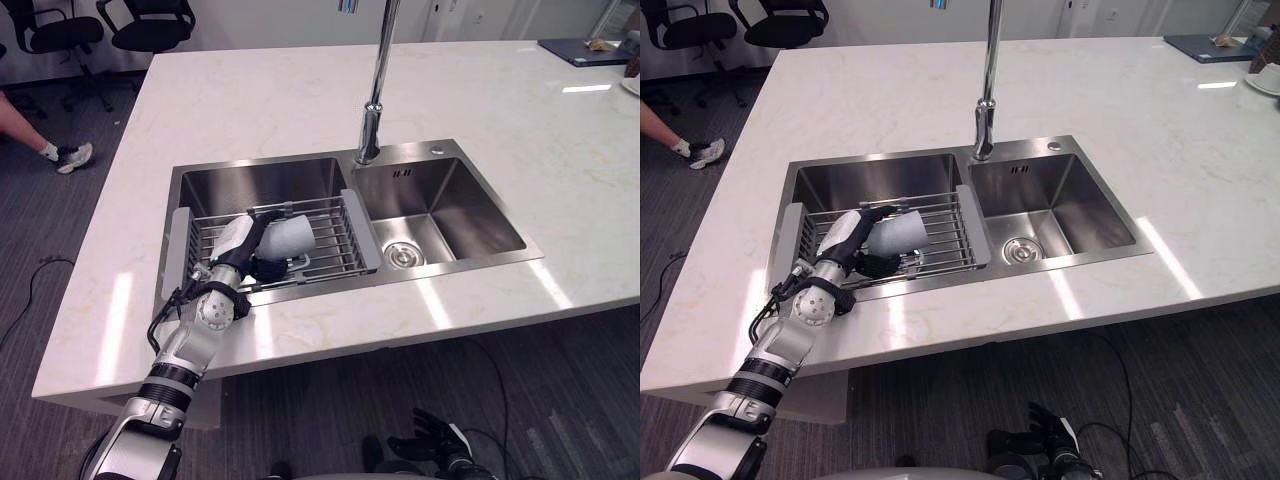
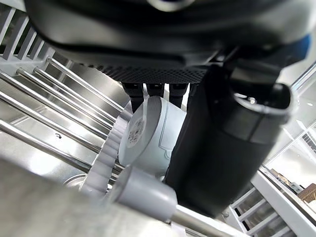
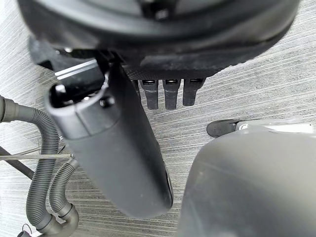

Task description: Walk over to the sink, pick up the cup, carry it to the dishwasher, place the cup inside the dishwasher, then close the dishwasher door

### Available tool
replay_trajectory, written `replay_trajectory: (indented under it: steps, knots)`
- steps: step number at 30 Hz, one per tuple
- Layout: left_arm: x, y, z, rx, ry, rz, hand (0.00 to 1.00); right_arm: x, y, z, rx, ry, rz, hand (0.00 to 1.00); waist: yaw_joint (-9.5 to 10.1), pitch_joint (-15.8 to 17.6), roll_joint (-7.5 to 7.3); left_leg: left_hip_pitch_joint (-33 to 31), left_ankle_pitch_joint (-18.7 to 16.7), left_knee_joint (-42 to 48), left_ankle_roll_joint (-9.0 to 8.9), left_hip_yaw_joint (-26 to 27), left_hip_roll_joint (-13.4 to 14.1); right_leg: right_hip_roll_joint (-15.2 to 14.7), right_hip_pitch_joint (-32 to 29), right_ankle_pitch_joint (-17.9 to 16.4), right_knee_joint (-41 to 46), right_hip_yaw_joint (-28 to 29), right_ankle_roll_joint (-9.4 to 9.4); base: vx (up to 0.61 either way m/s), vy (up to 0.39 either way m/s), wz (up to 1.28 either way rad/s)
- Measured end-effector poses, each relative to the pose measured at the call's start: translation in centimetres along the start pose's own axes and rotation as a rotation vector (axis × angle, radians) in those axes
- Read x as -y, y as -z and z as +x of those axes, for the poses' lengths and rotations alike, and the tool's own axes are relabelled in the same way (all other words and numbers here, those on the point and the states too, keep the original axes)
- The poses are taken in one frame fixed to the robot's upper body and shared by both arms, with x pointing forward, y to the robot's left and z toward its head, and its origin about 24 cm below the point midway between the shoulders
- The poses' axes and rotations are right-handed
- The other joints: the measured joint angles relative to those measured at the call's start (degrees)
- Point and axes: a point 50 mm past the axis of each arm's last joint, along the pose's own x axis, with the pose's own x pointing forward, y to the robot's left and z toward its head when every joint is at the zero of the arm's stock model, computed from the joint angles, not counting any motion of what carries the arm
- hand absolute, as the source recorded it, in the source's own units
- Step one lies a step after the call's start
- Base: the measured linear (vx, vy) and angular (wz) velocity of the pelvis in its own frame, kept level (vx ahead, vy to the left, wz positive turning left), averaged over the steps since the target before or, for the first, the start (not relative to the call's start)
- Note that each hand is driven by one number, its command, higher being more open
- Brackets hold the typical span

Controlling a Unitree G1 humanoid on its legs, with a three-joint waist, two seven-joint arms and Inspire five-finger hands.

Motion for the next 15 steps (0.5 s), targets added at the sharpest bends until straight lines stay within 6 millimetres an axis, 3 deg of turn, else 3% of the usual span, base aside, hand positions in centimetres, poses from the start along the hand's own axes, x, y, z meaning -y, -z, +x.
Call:
replay_trajectory:
  steps: [9,15]
  knots:
    - [-0.6,-0.1,1.2,-0.008,0.059,0.055,0.9,0.0,0.0,0.0,-0.004,-0.016,-0.007,0.9,-0.24,0.0,-0.02,0.2,0.0,0.0,-0.01,0.0,0.0,0.0,0.1,0.0,-0.1,0.0,0.03,0.0,0.0,0.0]
    - [-1.4,-1.3,2.5,0.038,0.14,0.191,0.9,0.0,0.0,0.0,-0.011,-0.028,-0.019,0.9,-0.44,0.2,0.01,0.1,0.0,-0.1,-0.02,0.5,0.0,0.0,-0.2,0.1,0.0,0.6,0.11,0.0,0.0,-0.04]
